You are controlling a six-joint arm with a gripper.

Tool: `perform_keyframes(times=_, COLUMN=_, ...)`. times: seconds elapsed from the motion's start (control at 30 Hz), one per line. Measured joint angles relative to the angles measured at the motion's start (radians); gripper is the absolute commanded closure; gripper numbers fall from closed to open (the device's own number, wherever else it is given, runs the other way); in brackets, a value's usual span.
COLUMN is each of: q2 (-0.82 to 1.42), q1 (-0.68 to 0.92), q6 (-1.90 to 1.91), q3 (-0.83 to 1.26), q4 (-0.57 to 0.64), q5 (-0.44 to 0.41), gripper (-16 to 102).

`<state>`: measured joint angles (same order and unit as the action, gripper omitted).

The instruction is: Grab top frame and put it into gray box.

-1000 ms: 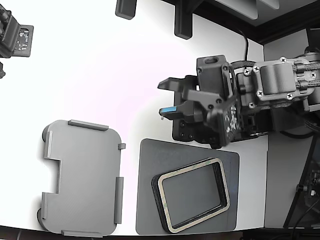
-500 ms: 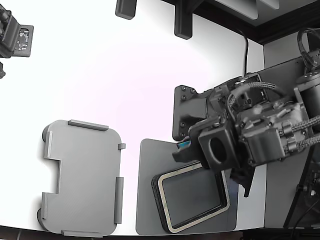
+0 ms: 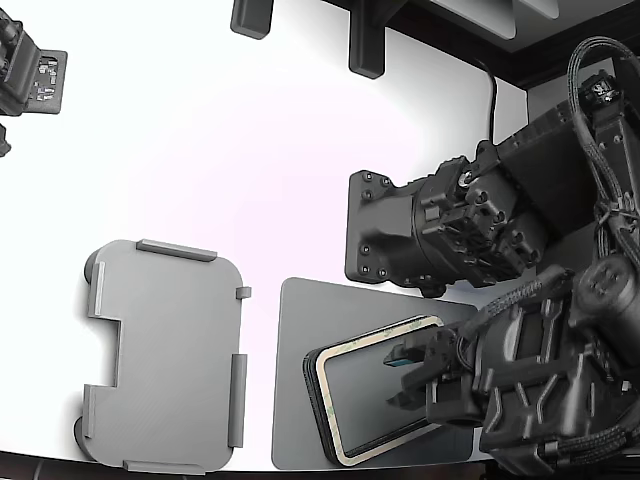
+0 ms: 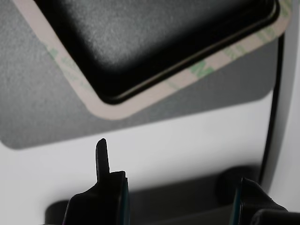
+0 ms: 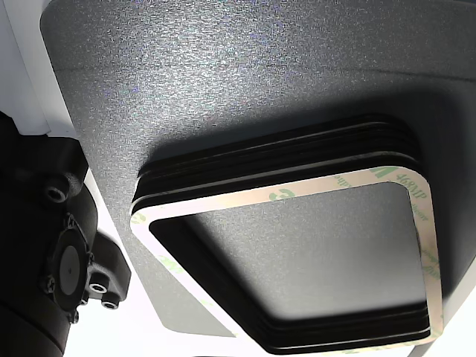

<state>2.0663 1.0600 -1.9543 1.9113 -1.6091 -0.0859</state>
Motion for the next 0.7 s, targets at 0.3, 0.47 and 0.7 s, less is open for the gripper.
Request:
perform_keyframes(times=0.3, q2=-0.087, q1=0.225, q6=0.150, q3=-0.026, q4=-0.029, q5=0.015, gripper=-4)
perform_keyframes(times=0.47, q2=-0.155, q1=0.296, q6=0.089, q3=-0.048, q4=-0.023, q5=0.021, gripper=-3)
perform_keyframes(times=0.7, q2=-0.238, q1=0.365, q6=0.052, q3=-0.095, q4=-0.017, q5=0.040, gripper=-12)
